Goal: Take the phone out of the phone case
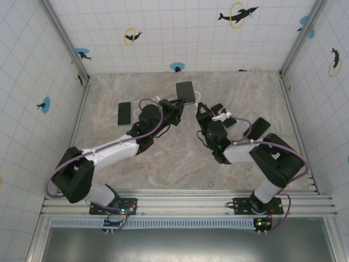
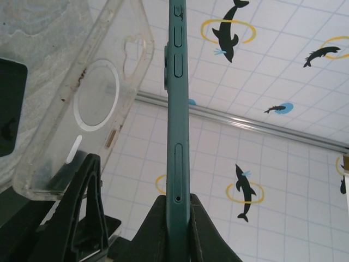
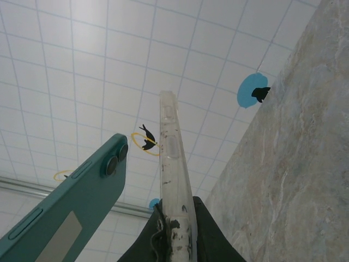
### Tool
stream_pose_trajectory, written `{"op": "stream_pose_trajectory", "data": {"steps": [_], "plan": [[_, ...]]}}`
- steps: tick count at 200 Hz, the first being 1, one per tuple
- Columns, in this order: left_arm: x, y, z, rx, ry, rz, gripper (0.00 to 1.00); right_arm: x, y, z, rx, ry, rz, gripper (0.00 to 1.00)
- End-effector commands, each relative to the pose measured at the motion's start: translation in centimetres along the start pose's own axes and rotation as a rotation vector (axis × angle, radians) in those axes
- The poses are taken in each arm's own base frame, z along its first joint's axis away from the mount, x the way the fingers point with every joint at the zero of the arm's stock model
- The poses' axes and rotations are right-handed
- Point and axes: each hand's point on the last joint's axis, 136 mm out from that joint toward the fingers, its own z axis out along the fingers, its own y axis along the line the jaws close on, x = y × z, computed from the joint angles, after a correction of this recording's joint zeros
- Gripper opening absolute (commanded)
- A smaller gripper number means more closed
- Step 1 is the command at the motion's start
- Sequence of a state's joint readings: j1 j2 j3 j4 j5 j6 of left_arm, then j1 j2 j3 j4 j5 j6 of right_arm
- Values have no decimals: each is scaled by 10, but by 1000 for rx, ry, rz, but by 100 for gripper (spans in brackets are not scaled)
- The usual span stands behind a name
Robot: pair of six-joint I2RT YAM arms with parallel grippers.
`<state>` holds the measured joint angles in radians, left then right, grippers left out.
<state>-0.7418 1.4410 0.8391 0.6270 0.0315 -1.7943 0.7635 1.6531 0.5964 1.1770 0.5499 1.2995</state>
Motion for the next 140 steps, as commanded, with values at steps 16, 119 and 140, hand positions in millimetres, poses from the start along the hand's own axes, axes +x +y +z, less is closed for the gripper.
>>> {"op": "stream_pose_trajectory", "data": {"steps": [16,119,140], "plan": [[-4,4,-19,-22,66,71,0,-3,6,-1,-32,-12,28,1],[-96,66,-59,-185,91,389,0,9,-12,-15,41,10,-25,2],[-115,80,-62,-194,66,417,0,15,-13,-14,51,18,-28,2]]}}
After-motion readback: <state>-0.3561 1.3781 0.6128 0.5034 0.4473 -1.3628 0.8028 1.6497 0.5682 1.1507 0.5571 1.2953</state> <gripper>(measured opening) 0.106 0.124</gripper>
